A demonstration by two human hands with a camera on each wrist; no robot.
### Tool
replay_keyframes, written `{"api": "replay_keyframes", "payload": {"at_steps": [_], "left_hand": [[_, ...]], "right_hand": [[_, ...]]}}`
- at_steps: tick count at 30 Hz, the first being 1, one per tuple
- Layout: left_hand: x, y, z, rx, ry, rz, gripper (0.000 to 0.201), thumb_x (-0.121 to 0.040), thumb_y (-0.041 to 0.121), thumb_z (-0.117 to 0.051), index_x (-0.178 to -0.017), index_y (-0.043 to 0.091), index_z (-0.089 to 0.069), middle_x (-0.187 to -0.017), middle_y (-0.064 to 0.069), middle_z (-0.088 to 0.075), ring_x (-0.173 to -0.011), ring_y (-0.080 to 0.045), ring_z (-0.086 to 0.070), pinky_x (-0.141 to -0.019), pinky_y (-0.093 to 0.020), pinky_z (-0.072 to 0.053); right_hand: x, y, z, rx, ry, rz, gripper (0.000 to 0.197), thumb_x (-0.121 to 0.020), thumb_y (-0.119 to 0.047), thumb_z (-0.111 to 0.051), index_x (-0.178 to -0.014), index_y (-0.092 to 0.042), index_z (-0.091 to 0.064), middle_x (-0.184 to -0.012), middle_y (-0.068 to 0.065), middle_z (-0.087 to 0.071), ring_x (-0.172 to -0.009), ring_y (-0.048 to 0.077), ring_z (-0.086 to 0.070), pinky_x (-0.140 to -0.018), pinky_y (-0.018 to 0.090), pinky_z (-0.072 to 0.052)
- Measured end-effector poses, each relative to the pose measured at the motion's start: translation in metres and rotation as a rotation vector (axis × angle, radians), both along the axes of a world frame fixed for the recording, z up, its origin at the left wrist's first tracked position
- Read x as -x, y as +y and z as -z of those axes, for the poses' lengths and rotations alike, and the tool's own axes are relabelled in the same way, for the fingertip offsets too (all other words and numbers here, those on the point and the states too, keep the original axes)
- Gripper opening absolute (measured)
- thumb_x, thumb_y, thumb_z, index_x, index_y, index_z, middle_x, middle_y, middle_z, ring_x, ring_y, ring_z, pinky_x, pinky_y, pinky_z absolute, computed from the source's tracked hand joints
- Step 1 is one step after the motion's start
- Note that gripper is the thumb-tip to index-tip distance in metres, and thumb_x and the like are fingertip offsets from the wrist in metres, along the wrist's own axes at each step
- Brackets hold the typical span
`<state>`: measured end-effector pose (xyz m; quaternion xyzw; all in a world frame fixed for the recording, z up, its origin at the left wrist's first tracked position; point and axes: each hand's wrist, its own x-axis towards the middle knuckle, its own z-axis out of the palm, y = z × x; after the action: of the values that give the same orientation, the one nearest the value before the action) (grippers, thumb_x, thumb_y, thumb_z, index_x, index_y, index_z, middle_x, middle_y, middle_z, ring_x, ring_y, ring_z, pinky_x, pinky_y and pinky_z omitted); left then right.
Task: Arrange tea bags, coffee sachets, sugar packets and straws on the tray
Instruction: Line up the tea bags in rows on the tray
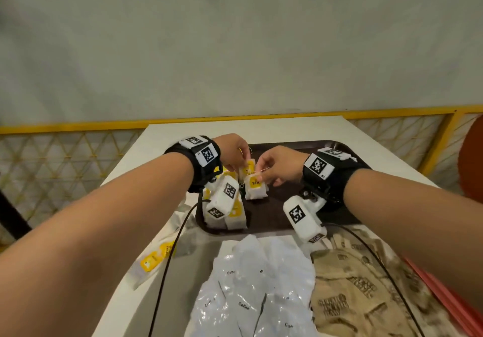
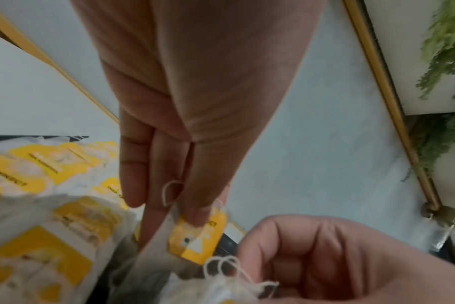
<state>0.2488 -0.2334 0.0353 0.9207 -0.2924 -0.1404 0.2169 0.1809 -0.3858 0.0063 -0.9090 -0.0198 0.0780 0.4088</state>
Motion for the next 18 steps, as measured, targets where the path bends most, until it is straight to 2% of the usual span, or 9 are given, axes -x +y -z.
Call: {"api": "replay_keyframes", "payload": {"at_steps": [3,6,8,10,12,14,15,18], "left_hand": [[-0.006,-0.003,0.003,-0.032,-0.030,0.030,0.019,-0.086,0.007,-0.064,-0.075,0.021,-0.059,-0.075,0.002,-0.063,-0.074,-0.014,-0.062,-0.077,-0.029,-0.055],[-0.009,-0.003,0.007,-0.118,-0.110,0.062,0.014,-0.084,0.011,-0.068,-0.077,0.021,-0.059,-0.074,0.009,-0.061,-0.078,-0.013,-0.060,-0.076,-0.028,-0.050],[-0.011,-0.001,0.010,-0.117,-0.146,0.078,0.011,-0.082,0.012,-0.070,-0.085,0.018,-0.061,-0.083,0.007,-0.063,-0.082,-0.012,-0.058,-0.077,-0.026,-0.047],[-0.014,0.004,0.009,-0.063,-0.180,0.053,0.014,-0.081,0.011,-0.072,-0.090,0.017,-0.064,-0.092,0.002,-0.065,-0.085,-0.012,-0.058,-0.077,-0.024,-0.047],[-0.016,0.011,0.005,-0.049,-0.188,0.028,0.008,-0.082,0.013,-0.071,-0.088,0.015,-0.067,-0.088,0.003,-0.065,-0.079,-0.011,-0.057,-0.067,-0.019,-0.045],[-0.015,0.015,0.002,-0.108,-0.114,0.054,0.007,-0.085,0.016,-0.069,-0.090,0.013,-0.072,-0.086,0.002,-0.066,-0.071,-0.007,-0.056,-0.061,-0.016,-0.043],[-0.014,0.016,0.003,-0.149,-0.079,0.081,0.012,-0.085,0.019,-0.068,-0.094,0.013,-0.073,-0.089,-0.001,-0.068,-0.072,-0.008,-0.057,-0.063,-0.016,-0.045],[-0.009,0.011,0.010,-0.217,-0.071,0.112,0.024,-0.088,0.028,-0.067,-0.105,0.013,-0.072,-0.104,-0.003,-0.070,-0.090,-0.013,-0.060,-0.081,-0.024,-0.046]], "right_hand": [[-0.005,0.000,0.002,-0.046,0.042,-0.021,0.011,-0.084,-0.005,-0.070,-0.080,-0.013,-0.062,-0.077,0.008,-0.061,-0.069,0.016,-0.061,-0.066,0.028,-0.052],[-0.008,0.003,0.007,-0.105,0.055,-0.011,0.012,-0.085,-0.001,-0.068,-0.081,-0.010,-0.061,-0.074,0.008,-0.061,-0.065,0.014,-0.061,-0.068,0.028,-0.054],[-0.009,0.001,0.009,-0.111,0.057,0.012,0.015,-0.082,0.003,-0.069,-0.085,-0.009,-0.062,-0.078,0.009,-0.061,-0.065,0.016,-0.062,-0.071,0.032,-0.055],[-0.009,-0.005,0.007,-0.113,0.065,0.026,0.022,-0.078,0.007,-0.071,-0.093,-0.007,-0.063,-0.084,0.010,-0.062,-0.072,0.022,-0.059,-0.075,0.036,-0.054],[-0.008,-0.014,0.004,-0.133,0.069,0.055,0.024,-0.077,0.009,-0.070,-0.095,-0.006,-0.064,-0.086,0.012,-0.064,-0.078,0.026,-0.057,-0.076,0.034,-0.055],[-0.006,-0.021,0.003,-0.139,0.063,0.096,0.021,-0.077,0.010,-0.069,-0.091,-0.005,-0.064,-0.086,0.013,-0.067,-0.077,0.024,-0.063,-0.077,0.033,-0.056],[-0.005,-0.024,0.003,-0.128,0.068,0.105,0.019,-0.078,0.011,-0.069,-0.089,-0.005,-0.065,-0.086,0.013,-0.069,-0.077,0.021,-0.066,-0.078,0.032,-0.057],[-0.003,-0.023,0.007,-0.100,0.128,0.073,0.015,-0.079,0.011,-0.068,-0.081,-0.004,-0.065,-0.081,0.011,-0.070,-0.081,0.020,-0.070,-0.081,0.033,-0.058]]}}
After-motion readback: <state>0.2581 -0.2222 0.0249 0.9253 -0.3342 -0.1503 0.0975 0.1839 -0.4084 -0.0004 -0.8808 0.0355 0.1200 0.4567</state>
